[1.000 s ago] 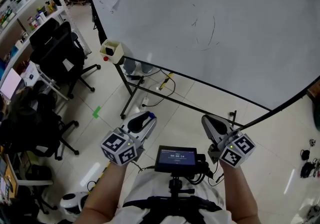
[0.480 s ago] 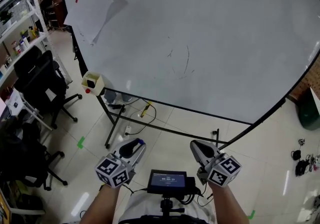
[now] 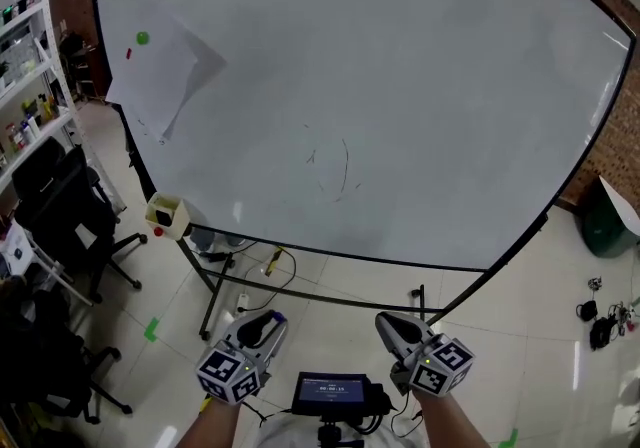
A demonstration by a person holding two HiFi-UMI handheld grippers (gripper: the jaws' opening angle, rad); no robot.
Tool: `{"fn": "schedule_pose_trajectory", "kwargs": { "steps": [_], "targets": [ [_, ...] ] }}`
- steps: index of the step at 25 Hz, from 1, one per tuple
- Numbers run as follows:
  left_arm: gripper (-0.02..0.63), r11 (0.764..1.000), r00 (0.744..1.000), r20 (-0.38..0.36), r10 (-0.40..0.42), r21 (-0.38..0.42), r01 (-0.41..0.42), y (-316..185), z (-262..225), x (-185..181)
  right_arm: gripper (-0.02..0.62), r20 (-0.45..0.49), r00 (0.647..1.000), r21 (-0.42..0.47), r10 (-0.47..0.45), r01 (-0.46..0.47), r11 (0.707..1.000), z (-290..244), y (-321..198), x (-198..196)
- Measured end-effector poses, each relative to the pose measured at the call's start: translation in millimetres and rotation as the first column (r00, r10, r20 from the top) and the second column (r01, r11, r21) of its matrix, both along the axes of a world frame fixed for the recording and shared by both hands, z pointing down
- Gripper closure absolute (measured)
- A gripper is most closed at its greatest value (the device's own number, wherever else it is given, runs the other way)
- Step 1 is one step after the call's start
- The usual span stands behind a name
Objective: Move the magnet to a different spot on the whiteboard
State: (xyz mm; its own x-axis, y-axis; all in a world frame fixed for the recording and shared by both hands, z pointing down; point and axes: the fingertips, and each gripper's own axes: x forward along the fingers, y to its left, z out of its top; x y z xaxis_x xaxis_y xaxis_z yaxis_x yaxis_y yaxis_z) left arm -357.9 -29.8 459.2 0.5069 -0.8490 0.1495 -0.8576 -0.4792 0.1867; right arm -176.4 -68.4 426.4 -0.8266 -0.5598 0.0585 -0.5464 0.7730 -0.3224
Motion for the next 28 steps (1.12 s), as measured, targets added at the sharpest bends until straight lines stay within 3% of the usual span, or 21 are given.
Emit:
{"fn": "schedule_pose_trajectory", "kwargs": {
  "steps": [6,18,28],
  "targets": [
    [0.454,0.999,0.995,0.082,0.052,-0.009,-0.051,-25,1,13,0.574,0.000,0.999,-0.022,0.036,-0.036,0.999,6,-21,14],
    [0.454,0.997,0.986,0.147,0.074,-0.025,-0.071,-95,-9,40,0.574,0.040,0.996,-0.037,0.081,-0.079,0.996,3,-82,44],
    [0.454,0.991,0.947,0.311,0.084,0.073,-0.112,-162,-52,88,0.574,0.094,0.988,-0.033,0.123,-0.121,0.992,0,-130,86]
  ]
}}
